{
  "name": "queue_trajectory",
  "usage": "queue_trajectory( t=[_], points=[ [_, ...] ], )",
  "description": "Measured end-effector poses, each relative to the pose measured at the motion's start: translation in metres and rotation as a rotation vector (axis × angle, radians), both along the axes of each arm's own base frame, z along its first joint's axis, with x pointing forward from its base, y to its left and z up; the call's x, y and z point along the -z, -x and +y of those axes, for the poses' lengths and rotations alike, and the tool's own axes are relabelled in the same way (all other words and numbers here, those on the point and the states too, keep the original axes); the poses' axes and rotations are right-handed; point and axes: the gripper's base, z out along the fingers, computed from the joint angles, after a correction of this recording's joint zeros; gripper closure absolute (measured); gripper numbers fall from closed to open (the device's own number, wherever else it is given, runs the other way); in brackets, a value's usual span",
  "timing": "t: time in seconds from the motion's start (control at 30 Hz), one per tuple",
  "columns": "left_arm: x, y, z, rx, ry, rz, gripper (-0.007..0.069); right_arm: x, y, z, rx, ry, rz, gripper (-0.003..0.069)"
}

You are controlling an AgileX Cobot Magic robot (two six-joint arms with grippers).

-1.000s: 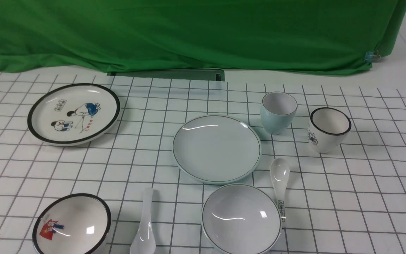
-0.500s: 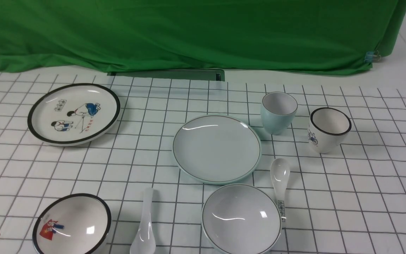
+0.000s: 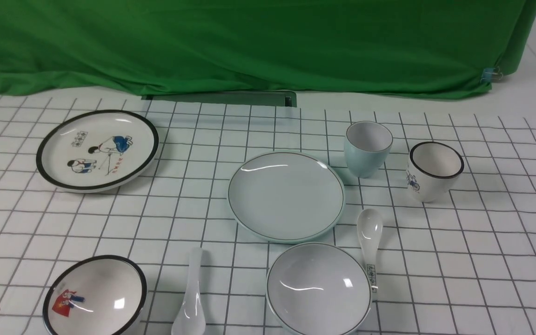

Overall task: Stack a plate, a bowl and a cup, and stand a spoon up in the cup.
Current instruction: Use the right arm to grab a blue rice bowl

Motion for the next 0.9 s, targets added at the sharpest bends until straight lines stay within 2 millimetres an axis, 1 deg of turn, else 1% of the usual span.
queue_trajectory(
  t=[0.1,0.2,0.27,0.3,0.33,0.37,0.4,0.43,0.47,0.5,0.53,0.57,0.67,0.77,0.9],
  points=[
    [0.000,0.000,0.001,-0.002,-0.029,-0.001,0.0653,0.000,0.000,0.000,0.000,0.000,0.000,0.0417],
    [-0.002,0.000,0.000,-0.004,0.007,-0.024,0.0653,0.000,0.000,0.000,0.002,-0.009,0.000,0.0417],
    [-0.009,-0.001,-0.001,-0.010,0.191,-0.097,0.0653,0.000,0.000,0.001,0.022,-0.143,-0.001,0.0417],
    [-0.012,-0.001,-0.001,-0.016,0.340,-0.133,0.0653,0.000,0.000,0.002,0.037,-0.259,0.000,0.0417],
    [-0.016,-0.001,-0.001,-0.026,0.555,-0.173,0.0653,0.000,0.000,0.003,0.057,-0.411,0.002,0.0417],
    [-0.018,-0.001,0.000,-0.032,0.667,-0.190,0.0653,0.000,0.000,0.004,0.075,-0.532,0.005,0.0417],
    [-0.019,-0.001,0.000,-0.036,0.741,-0.201,0.0653,0.000,0.000,0.004,0.085,-0.584,0.004,0.0417],
    [-0.022,-0.001,0.001,-0.047,0.964,-0.231,0.0653,0.000,0.000,0.005,0.111,-0.748,0.003,0.0417],
    [-0.023,-0.001,0.003,-0.054,1.074,-0.248,0.0653,-0.001,0.000,0.006,0.130,-0.859,0.000,0.0417],
    [-0.024,0.000,0.003,-0.058,1.139,-0.260,0.0653,-0.002,0.000,0.006,0.147,-0.960,-0.007,0.0417],
    [-0.024,0.000,0.004,-0.059,1.152,-0.264,0.0653,-0.002,0.000,0.006,0.149,-0.973,-0.008,0.0417],
    [-0.025,0.000,0.004,-0.059,1.154,-0.273,0.0653,-0.003,0.000,0.006,0.162,-1.051,-0.011,0.0417],
    [-0.025,0.000,0.004,-0.058,1.142,-0.278,0.0653,-0.003,0.000,0.006,0.167,-1.075,-0.011,0.0417],
    [-0.025,0.000,0.004,-0.057,1.148,-0.279,0.0653,-0.003,0.000,0.006,0.159,-1.035,-0.012,0.0417],
    [-0.028,0.000,0.004,-0.051,1.103,-0.290,0.0653,-0.004,-0.001,0.006,0.137,-0.953,-0.024,0.0419]
  ],
)
